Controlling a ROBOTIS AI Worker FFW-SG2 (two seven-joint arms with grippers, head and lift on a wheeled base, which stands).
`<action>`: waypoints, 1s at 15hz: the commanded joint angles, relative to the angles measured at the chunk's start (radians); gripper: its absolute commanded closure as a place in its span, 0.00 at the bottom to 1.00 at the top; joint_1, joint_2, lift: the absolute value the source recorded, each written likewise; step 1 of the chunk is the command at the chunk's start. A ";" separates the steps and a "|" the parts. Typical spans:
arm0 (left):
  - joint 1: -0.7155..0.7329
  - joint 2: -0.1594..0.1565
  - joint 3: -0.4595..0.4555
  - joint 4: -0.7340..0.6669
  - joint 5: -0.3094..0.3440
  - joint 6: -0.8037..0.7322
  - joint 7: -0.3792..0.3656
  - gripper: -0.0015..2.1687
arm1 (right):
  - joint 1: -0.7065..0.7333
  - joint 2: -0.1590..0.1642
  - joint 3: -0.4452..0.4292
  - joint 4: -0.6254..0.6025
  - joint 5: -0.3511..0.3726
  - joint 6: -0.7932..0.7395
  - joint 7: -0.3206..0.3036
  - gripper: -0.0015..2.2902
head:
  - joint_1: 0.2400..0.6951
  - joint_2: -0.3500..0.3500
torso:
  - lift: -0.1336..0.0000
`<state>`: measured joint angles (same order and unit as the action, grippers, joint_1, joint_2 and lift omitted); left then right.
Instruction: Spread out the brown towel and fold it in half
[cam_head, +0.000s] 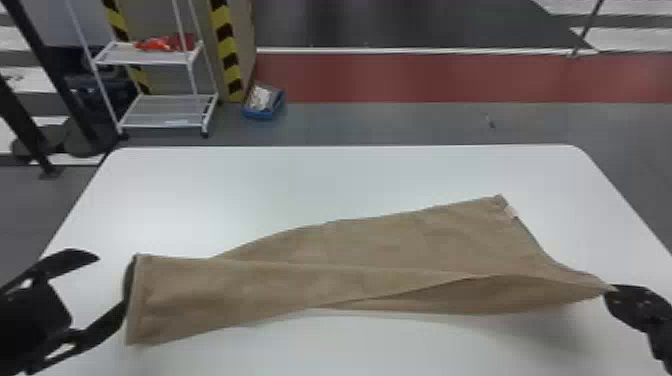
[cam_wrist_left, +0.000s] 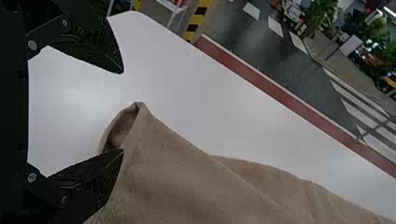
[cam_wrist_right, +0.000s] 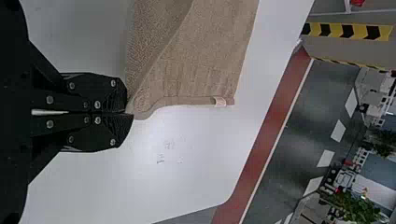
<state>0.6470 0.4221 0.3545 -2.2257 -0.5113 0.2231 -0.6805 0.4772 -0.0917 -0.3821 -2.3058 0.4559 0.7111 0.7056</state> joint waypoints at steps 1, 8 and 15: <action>0.029 0.004 0.015 -0.051 0.000 -0.086 -0.145 0.17 | -0.012 -0.002 0.000 0.011 -0.002 0.000 0.000 0.58 | 1.00 0.45 | 0.04; -0.015 0.046 -0.101 -0.077 -0.190 -0.003 -0.353 0.24 | -0.015 -0.003 0.000 0.014 -0.003 -0.006 0.000 0.58 | 1.00 0.29 | 0.04; -0.052 0.075 -0.115 -0.043 -0.230 0.111 -0.441 0.24 | -0.014 -0.003 -0.012 0.009 -0.008 -0.006 0.003 0.58 | 1.00 0.33 | 0.04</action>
<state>0.6021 0.4923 0.2411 -2.2762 -0.7384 0.3120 -1.1185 0.4633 -0.0952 -0.3930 -2.2948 0.4479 0.7041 0.7073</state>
